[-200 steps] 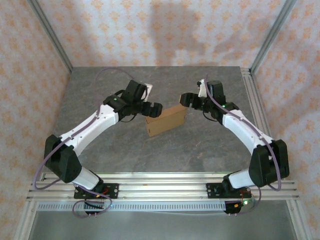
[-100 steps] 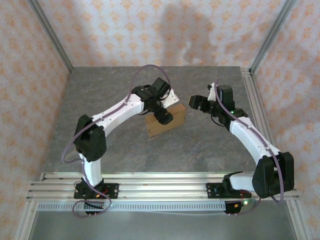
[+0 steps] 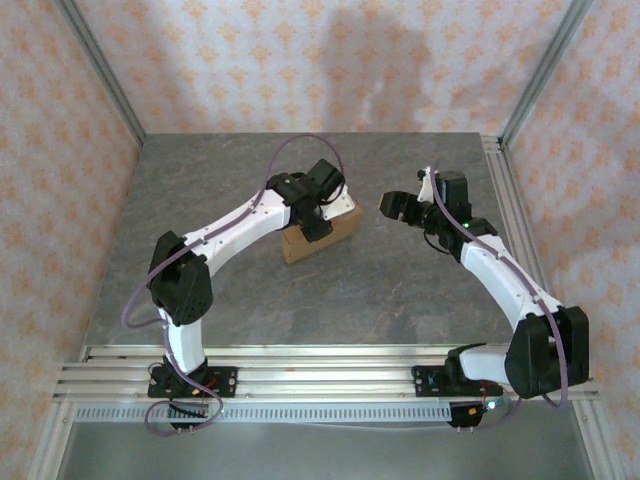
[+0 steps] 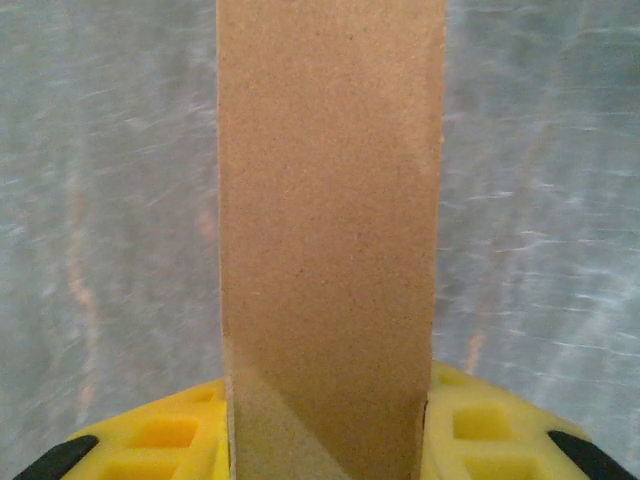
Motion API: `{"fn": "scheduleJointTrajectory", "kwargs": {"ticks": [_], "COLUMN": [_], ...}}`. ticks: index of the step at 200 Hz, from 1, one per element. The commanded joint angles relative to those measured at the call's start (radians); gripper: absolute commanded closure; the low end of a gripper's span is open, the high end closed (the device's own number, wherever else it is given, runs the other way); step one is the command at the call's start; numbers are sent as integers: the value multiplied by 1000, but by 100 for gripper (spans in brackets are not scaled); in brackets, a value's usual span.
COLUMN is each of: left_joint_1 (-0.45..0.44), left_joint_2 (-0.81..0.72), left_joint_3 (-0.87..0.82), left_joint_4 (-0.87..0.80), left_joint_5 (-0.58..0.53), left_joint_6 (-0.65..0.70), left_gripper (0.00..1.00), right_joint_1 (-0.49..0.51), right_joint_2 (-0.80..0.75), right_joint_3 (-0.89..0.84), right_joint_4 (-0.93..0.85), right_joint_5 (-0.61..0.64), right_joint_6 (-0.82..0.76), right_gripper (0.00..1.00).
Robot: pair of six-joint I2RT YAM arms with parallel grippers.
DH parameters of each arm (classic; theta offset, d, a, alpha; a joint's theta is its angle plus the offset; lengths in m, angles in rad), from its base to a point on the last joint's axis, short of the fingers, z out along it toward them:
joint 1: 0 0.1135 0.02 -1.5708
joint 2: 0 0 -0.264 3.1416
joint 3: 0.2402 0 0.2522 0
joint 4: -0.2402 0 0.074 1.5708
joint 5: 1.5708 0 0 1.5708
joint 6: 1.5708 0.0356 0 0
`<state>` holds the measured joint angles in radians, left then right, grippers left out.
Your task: Fold the paper box
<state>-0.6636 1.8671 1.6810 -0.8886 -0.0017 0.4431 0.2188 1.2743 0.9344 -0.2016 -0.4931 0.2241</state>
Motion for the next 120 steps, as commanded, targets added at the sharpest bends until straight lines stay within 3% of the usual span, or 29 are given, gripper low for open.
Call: {"fn": "scheduleJointTrajectory", "kwargs": {"ticks": [1, 16, 26, 76, 101, 120], "left_joint_1": [-13, -30, -42, -53, -56, -56], "left_joint_2": [-14, 3, 2, 162, 199, 193], "left_joint_3": [16, -14, -67, -21, 9, 7], "left_joint_4": [65, 115, 178, 114, 76, 73], "left_joint_5": [-371, -525, -558, -575, -532, -499], "left_joint_6": [-75, -52, -13, -53, -69, -70], "left_gripper": [65, 65, 65, 60, 53, 41], "right_joint_1": [-6, -6, -7, -6, -6, -6], "right_joint_2": [-3, 2, 3, 7, 1, -5], "right_joint_3": [-9, -14, -16, -13, -11, -11], "right_joint_4": [-1, 5, 10, 2, -6, -10], "right_joint_5": [13, 11, 8, 12, 20, 25], "right_joint_6": [-14, -11, -9, -12, -17, -22], "right_gripper": [22, 22, 22, 22, 22, 22]}}
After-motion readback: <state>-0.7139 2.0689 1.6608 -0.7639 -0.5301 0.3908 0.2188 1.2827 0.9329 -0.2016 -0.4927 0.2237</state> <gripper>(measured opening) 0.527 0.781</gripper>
